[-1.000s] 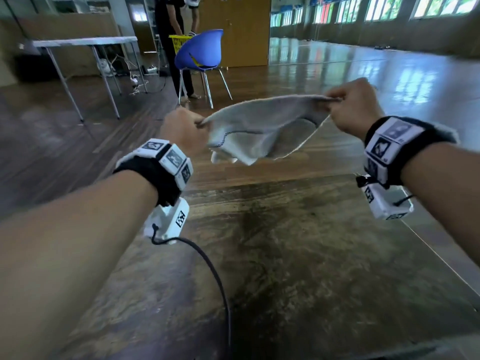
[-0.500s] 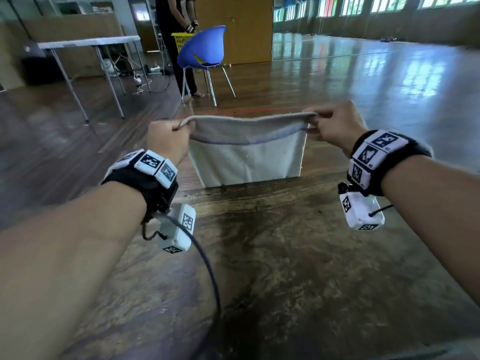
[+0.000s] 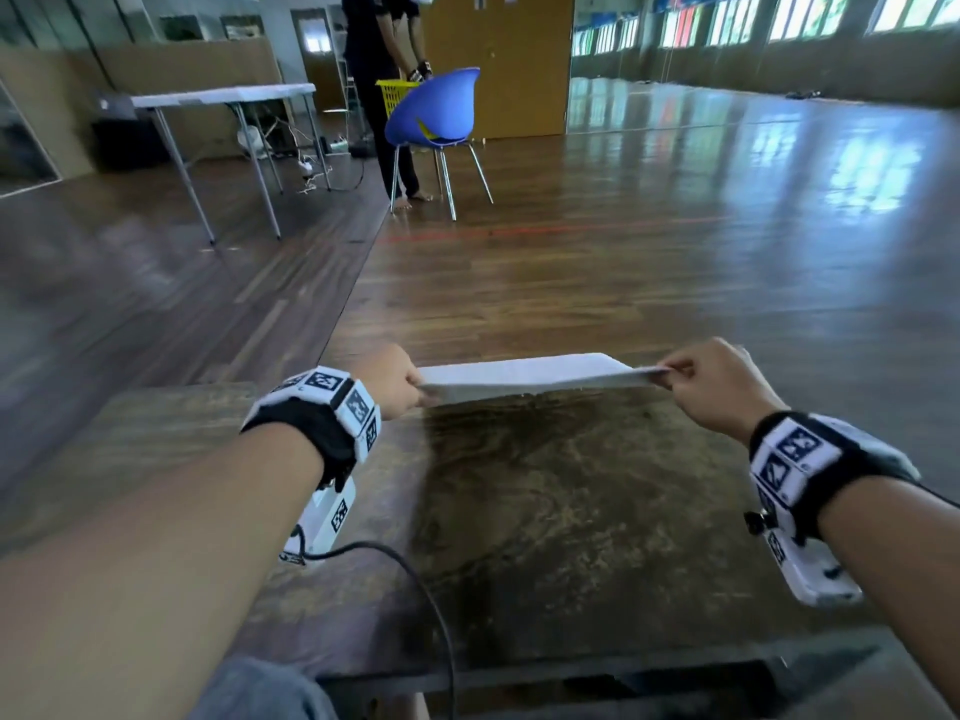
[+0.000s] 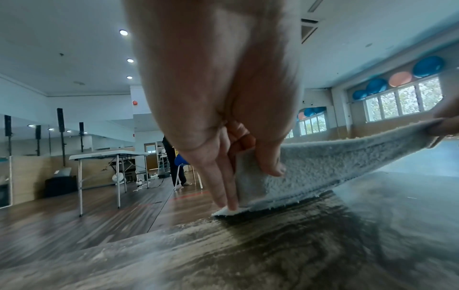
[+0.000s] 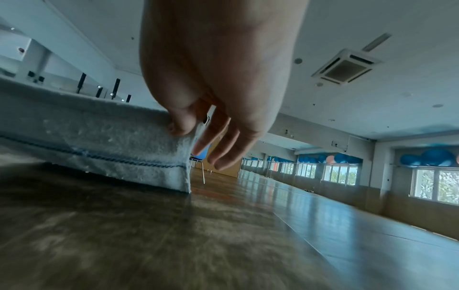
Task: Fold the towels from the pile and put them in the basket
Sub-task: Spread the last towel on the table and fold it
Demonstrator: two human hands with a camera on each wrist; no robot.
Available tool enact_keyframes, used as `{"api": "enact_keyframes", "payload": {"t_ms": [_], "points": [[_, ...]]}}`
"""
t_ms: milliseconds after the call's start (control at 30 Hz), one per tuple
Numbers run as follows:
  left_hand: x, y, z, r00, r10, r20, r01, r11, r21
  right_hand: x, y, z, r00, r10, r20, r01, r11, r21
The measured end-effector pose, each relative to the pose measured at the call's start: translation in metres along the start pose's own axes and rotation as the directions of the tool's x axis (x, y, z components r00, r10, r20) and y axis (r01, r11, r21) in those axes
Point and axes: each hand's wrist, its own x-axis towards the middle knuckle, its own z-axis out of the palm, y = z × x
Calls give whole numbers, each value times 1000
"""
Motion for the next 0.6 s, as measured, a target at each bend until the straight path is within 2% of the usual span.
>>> {"api": "enact_keyframes", "payload": {"t_ms": [167, 267, 367, 467, 600], "points": [[-48, 11, -13, 999, 47, 20, -47, 999, 13, -55, 3, -26, 996, -22, -89, 36, 988, 153], [-73, 15, -18, 996, 76, -45, -80, 993, -89, -84, -1, -50, 989, -41, -142, 80, 958, 276], [-91, 13, -20, 987, 75, -145, -109, 964, -241, -109, -8, -73, 984, -66, -165, 115, 944, 308], [-109, 15, -19, 980, 70, -185, -133, 925, -355, -127, -15, -97, 993, -51, -109, 86, 936, 343], [-128, 20, -17, 997, 60, -44, -73, 898, -434, -145, -21, -118, 997, 3, 72, -36, 888, 459]]}}
